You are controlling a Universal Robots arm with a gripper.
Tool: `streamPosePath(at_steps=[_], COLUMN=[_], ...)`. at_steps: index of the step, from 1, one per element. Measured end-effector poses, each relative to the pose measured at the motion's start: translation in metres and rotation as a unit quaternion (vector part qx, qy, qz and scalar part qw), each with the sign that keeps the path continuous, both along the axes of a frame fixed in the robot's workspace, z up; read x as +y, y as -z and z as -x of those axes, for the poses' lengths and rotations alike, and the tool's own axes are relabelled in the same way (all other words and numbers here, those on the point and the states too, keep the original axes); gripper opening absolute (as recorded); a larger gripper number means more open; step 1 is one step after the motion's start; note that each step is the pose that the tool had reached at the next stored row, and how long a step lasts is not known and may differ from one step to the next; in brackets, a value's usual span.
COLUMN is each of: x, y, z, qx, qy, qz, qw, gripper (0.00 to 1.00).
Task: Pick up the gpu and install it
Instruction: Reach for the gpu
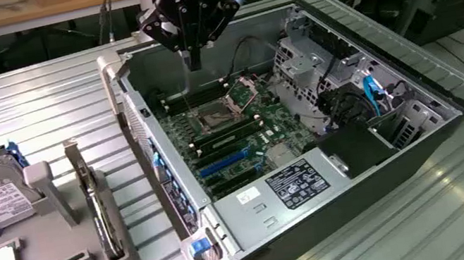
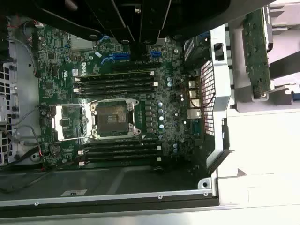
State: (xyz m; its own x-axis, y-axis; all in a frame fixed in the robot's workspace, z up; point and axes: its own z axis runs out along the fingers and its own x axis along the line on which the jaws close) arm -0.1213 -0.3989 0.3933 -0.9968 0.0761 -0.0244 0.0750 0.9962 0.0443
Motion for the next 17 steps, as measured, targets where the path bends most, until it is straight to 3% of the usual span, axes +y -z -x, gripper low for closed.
streamPosePath(at_steps=[17], x=[-0.0011], y=[0.0001], z=[0.022], qx=[0.0006], qy=[-0.002], qz=[0.0000], qw=[1.0000], gripper=[0.11])
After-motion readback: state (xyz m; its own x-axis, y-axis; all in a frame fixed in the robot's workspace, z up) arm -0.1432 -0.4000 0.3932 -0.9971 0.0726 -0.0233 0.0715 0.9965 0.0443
